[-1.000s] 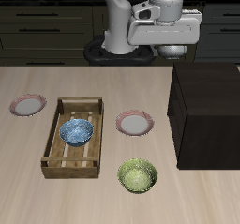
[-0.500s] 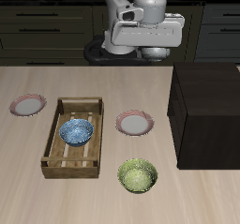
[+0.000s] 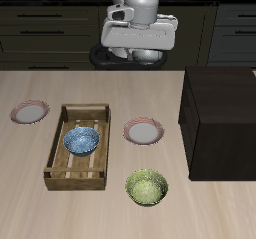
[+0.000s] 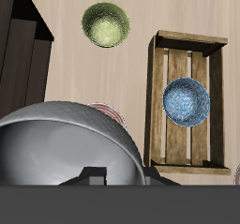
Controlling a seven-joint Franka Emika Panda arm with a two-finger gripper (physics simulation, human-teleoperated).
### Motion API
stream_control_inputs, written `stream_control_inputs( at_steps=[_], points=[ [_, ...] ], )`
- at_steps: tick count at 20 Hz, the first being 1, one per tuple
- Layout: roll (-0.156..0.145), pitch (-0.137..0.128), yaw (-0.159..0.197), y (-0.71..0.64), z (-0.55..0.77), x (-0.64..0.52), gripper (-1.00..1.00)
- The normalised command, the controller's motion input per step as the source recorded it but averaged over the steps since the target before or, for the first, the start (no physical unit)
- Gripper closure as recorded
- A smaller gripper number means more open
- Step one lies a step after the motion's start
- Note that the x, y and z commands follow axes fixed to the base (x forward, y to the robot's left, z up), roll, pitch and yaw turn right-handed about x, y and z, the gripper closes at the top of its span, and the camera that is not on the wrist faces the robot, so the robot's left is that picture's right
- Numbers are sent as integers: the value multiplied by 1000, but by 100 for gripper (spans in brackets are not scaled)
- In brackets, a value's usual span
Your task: Place the white bowl onto the plate that is in the table center
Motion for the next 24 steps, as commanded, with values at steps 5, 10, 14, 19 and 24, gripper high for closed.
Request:
stream_control_inputs(
  at_steps=[5, 10, 14, 19, 24],
  points=[
    [-17, 12, -17, -68, -150, 32, 100],
    [-1, 24, 1, 11, -274, 61, 100],
    [-8, 25, 5, -11, -382, 134, 100],
    [-16, 35, 0, -19, -462, 84, 100],
    [-14, 28, -9, -30, -336, 40, 100]
  ],
)
